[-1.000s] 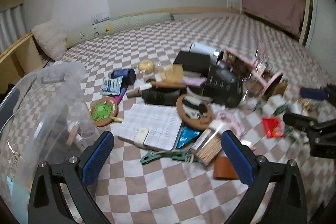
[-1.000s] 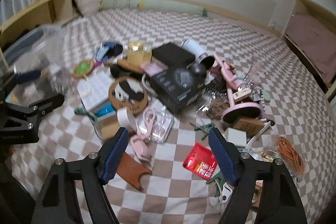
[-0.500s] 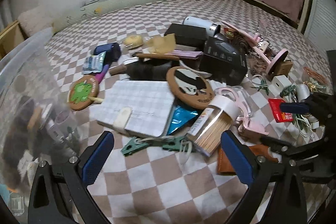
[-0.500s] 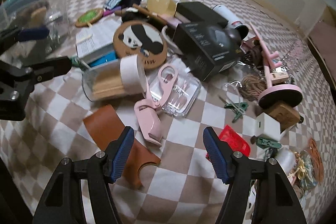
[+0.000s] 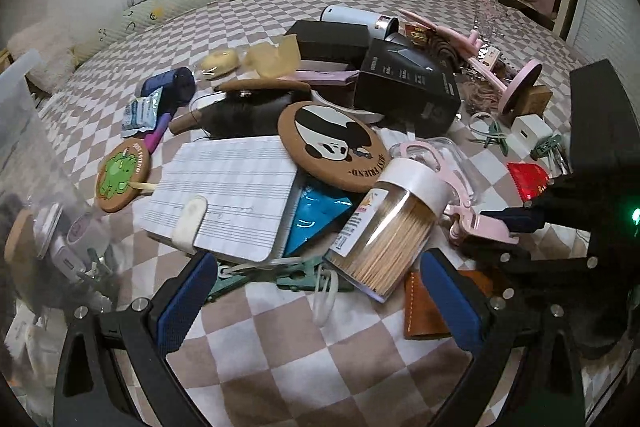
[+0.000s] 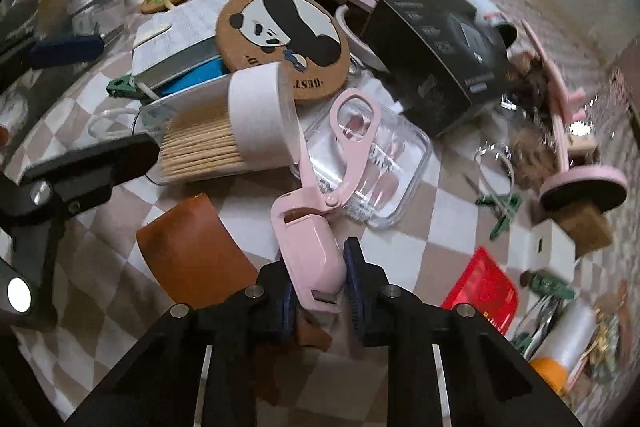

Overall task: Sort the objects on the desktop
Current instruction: 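Grasp the pink scissors with the right tool, then grasp the toothpick jar with the left tool while the right tool holds the pink scissors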

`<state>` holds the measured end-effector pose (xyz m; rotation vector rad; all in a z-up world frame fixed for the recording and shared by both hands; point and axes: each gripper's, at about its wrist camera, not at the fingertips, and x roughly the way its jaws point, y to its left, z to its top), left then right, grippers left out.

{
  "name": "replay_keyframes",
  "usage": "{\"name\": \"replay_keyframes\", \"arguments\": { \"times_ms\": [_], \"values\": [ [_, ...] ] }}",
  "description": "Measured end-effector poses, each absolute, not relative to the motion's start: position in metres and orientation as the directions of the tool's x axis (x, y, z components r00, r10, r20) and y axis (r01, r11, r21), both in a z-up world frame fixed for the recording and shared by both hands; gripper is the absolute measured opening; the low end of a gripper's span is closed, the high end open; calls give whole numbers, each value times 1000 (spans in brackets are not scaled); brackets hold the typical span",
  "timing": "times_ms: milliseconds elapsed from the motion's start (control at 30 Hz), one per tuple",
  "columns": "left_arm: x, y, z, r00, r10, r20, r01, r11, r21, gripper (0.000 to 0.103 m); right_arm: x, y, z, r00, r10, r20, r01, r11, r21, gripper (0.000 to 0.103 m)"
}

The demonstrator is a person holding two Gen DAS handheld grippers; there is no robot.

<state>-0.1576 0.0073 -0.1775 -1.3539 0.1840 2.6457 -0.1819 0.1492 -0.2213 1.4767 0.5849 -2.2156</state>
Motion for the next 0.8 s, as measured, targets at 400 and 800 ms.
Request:
{"name": "replay_keyframes", "arguments": {
  "times_ms": [400,800],
  "values": [
    [-156,34,-187,-602,72,-795,-314,-937,152,89,-170,180,-211,-310,-129,-942,506,-861,-48,22],
    [-158,73,-208,-627,67,-776,-460,-836,299,88,-172,226,-211,-298,-146,-943,420,-908,7,22]
  ]
}}
